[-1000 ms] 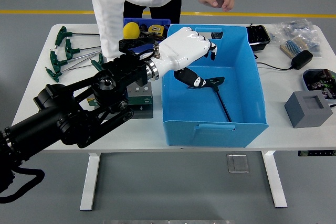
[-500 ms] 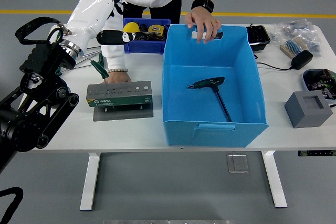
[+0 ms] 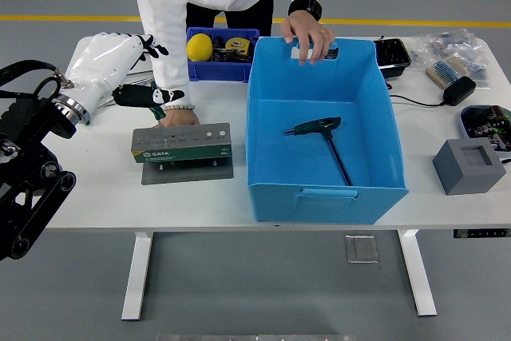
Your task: Lift tool from toolbox,place it in box,lift tool from toolbox,place it in box
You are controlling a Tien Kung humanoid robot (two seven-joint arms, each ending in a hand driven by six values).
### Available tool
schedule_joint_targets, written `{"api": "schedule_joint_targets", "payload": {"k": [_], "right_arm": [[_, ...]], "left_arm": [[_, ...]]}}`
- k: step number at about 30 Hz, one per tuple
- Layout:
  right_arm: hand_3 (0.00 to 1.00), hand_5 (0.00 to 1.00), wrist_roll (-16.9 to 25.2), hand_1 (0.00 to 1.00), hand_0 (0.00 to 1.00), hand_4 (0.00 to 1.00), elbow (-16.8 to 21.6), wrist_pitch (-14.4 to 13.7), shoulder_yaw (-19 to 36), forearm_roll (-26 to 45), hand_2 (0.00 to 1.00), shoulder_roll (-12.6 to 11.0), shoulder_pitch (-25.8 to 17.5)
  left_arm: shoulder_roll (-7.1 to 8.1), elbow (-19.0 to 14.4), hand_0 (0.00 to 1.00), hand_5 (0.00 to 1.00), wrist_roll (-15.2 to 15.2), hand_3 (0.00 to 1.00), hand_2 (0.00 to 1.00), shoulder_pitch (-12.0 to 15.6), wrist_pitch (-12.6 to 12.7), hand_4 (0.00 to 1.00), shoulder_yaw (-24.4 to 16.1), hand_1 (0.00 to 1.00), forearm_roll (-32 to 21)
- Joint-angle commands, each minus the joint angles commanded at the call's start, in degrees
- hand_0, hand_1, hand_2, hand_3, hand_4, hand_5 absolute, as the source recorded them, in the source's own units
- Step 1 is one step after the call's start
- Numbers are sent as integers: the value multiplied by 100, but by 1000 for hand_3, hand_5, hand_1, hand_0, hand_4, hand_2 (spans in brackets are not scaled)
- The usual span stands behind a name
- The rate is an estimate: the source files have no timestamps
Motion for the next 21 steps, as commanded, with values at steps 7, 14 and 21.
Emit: {"api": "schedule_joint_targets", "payload": {"k": [7, 14, 21], "right_arm": [[668, 952, -22, 582, 607, 876, 0, 4, -12, 5, 681, -2, 17], [667, 951, -19, 581, 608, 874, 0, 0, -9, 21, 681, -6, 36], [667, 951, -22, 581, 609, 872, 0, -2, -16, 29, 681, -16, 55]], "left_arm": [[417, 388, 812, 610, -286, 750, 927, -572, -372, 998, 912, 877, 0], [468, 831, 843, 634, -276, 669, 952, -952, -677, 998, 1472, 909, 0], [466, 1149, 848, 631, -343, 641, 932, -1195, -800, 998, 1721, 908, 0]]}}
